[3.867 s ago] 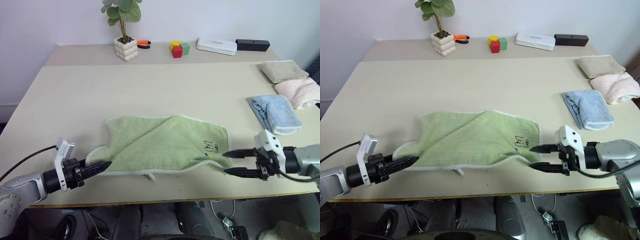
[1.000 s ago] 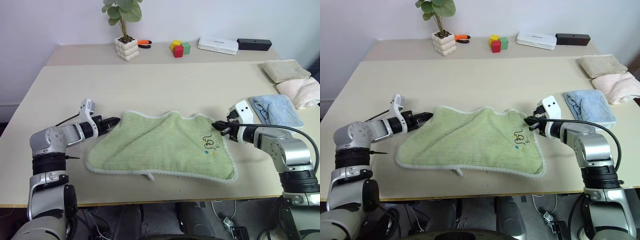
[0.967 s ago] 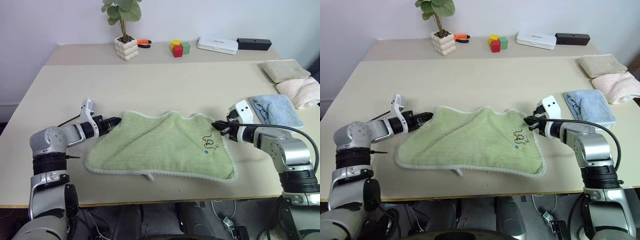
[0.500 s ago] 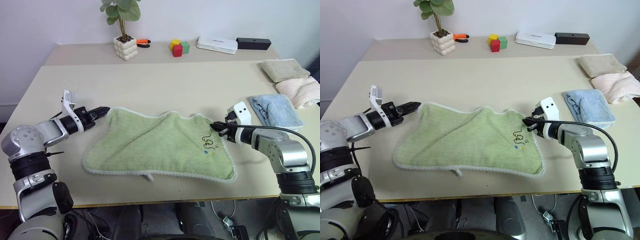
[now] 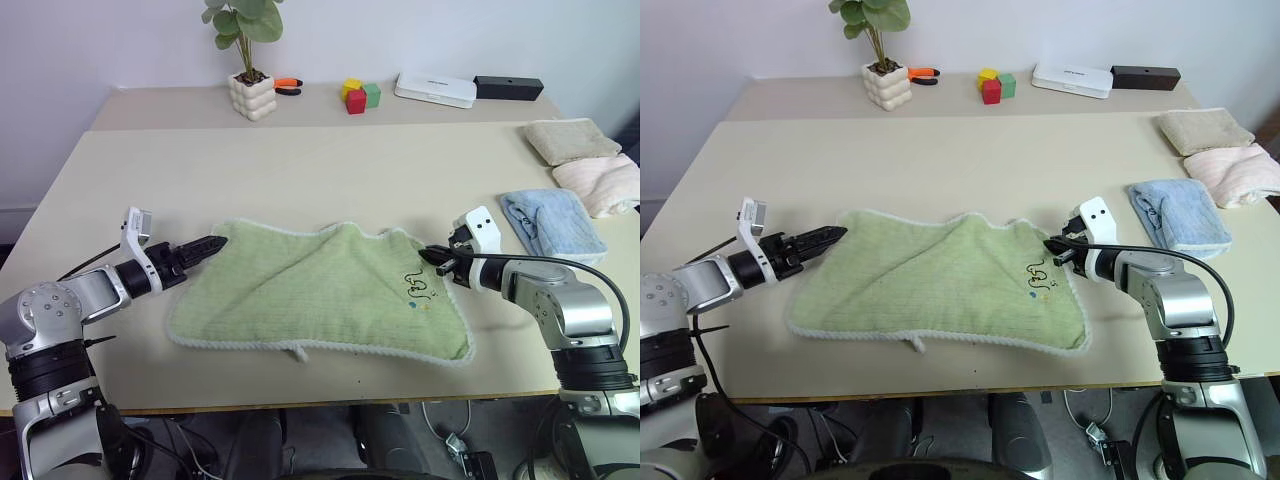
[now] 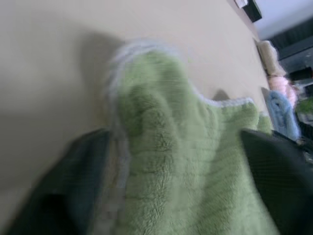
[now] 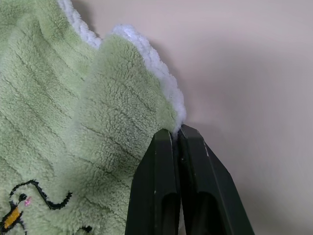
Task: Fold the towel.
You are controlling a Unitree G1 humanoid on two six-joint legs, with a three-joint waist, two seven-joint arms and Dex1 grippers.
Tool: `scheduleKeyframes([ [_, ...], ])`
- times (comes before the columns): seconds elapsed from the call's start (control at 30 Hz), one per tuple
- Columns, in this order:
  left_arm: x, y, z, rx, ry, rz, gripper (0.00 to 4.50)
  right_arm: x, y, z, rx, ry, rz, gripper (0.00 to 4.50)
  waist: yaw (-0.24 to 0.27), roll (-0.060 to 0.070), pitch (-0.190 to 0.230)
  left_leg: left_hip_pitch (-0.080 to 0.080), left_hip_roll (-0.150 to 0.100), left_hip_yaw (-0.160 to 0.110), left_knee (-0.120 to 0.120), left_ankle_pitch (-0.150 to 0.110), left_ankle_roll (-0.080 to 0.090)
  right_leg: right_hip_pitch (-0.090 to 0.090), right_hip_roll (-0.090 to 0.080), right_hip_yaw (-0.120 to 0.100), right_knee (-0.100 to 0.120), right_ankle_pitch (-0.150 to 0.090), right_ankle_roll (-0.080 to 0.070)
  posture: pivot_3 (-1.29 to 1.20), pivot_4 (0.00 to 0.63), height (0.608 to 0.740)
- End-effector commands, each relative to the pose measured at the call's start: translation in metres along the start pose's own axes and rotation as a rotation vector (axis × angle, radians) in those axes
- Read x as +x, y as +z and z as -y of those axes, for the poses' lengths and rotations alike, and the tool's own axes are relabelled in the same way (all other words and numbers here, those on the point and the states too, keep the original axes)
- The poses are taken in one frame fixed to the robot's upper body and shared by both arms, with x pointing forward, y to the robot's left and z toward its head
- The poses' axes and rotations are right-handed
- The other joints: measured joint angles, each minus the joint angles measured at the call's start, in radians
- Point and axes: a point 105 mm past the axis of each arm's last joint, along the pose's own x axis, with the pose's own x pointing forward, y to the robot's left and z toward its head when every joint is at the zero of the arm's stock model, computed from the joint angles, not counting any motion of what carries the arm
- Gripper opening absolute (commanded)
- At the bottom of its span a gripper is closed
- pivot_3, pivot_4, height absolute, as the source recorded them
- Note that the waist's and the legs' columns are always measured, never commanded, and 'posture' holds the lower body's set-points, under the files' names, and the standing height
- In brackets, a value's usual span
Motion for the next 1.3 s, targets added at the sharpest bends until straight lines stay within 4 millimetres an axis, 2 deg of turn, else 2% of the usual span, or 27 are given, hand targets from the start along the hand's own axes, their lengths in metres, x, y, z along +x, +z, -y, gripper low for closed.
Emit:
scheduleKeyframes([
  [0.03,-0.001,0.017,0.007,0.09,-0.021,0.043,4.44,-0.001,0.008,-0.002,-0.017,0.009,0.032,0.0,0.0,0.0,0.0,0.0,0.0,0.0,0.0,0.0,0.0,0.0,0.0,0.0,0.0,0.0,0.0,0.0,0.15,0.74],
  [0.27,0.011,0.034,-0.001,0.151,0.002,0.083,4.44,0.0,0.005,-0.006,-0.016,0.018,0.025,0.0,0.0,0.0,0.0,0.0,0.0,0.0,0.0,0.0,0.0,0.0,0.0,0.0,0.0,0.0,0.0,0.0,0.15,0.74],
  [0.33,0.015,0.038,-0.008,0.121,0.014,0.098,4.44,0.0,0.006,-0.006,-0.016,0.017,0.028,0.0,0.0,0.0,0.0,0.0,0.0,0.0,0.0,0.0,0.0,0.0,0.0,0.0,0.0,0.0,0.0,0.0,0.15,0.74],
  [0.5,0.033,0.025,-0.021,0.033,0.047,0.023,4.44,-0.001,0.007,-0.006,-0.019,0.012,0.028,0.0,-0.001,0.0,0.0,0.0,0.0,0.0,0.0,0.0,0.0,0.0,0.0,0.0,0.0,0.0,0.0,0.0,0.15,0.74],
  [0.57,0.044,0.001,-0.022,0.013,0.06,-0.109,4.44,-0.001,0.008,-0.005,-0.021,0.011,0.03,0.0,0.0,0.0,0.0,0.0,0.0,0.0,0.0,0.0,0.0,0.0,0.0,0.0,0.0,0.0,0.0,0.0,0.15,0.74],
  [0.67,0.05,-0.021,-0.019,-0.037,0.051,-0.242,3.66,-0.002,0.01,-0.005,-0.023,0.008,0.035,0.0,0.003,0.002,-0.001,0.001,0.0,0.0,0.001,0.0,0.0,0.001,0.0,0.0,0.0,0.0,0.0,0.0,0.15,0.74],
  [0.8,0.05,-0.026,-0.018,-0.067,0.043,-0.286,1.72,-0.002,0.011,-0.004,-0.023,0.004,0.038,0.0,0.002,0.002,-0.001,0.001,-0.001,0.0,0.0,0.0,0.0,0.002,0.0,0.0,0.0,0.0,0.0,0.0,0.15,0.74],
  [0.9,0.051,-0.023,-0.022,-0.061,0.061,-0.265,0.3,-0.003,0.01,-0.004,-0.021,0.001,0.04,0.0,0.002,0.002,-0.001,0.001,-0.001,0.0,0.0,0.0,0.0,0.002,0.0,0.0,0.0,0.0,0.0,0.0,0.15,0.74],
  [0.93,0.051,-0.019,-0.023,-0.063,0.063,-0.248,0.12,-0.003,0.01,-0.004,-0.021,0.001,0.04,0.0,0.002,0.002,-0.001,0.001,-0.001,0.0,0.0,0.0,0.0,0.002,0.0,0.0,0.0,0.0,0.0,0.0,0.15,0.74],
  [1.0,0.052,-0.013,-0.024,-0.048,0.067,-0.218,0.12,-0.002,0.009,-0.004,-0.022,0.0,0.04,0.0,0.003,0.002,-0.001,0.001,-0.001,0.0,0.0,0.0,0.0,0.002,0.0,0.0,0.0,0.0,0.0,0.0,0.15,0.74],
  [1.13,0.047,0.018,-0.018,0.052,0.052,-0.08,0.12,-0.005,0.011,0.003,-0.031,-0.022,0.048,0.0,0.002,0.002,-0.001,0.001,-0.001,0.0,0.001,0.0,0.0,0.002,0.0,0.0,0.0,0.0,0.0,0.0,0.15,0.74],
  [1.2,0.047,0.031,-0.017,0.114,0.065,-0.016,0.12,-0.003,0.019,0.011,-0.046,-0.053,0.075,0.0,0.0,0.001,-0.001,0.001,0.0,0.0,0.001,0.0,0.0,0.001,0.0,0.0,0.0,0.0,0.0,0.0,0.15,0.74],
  [1.3,0.057,0.063,-0.018,0.267,0.112,0.178,0.12,0.009,0.048,0.022,-0.113,-0.113,0.159,0.0,-0.002,0.001,0.0,0.0,0.0,0.0,0.001,0.0,0.0,0.0,0.0,0.0,0.0,0.0,0.0,0.0,0.15,0.74],
])
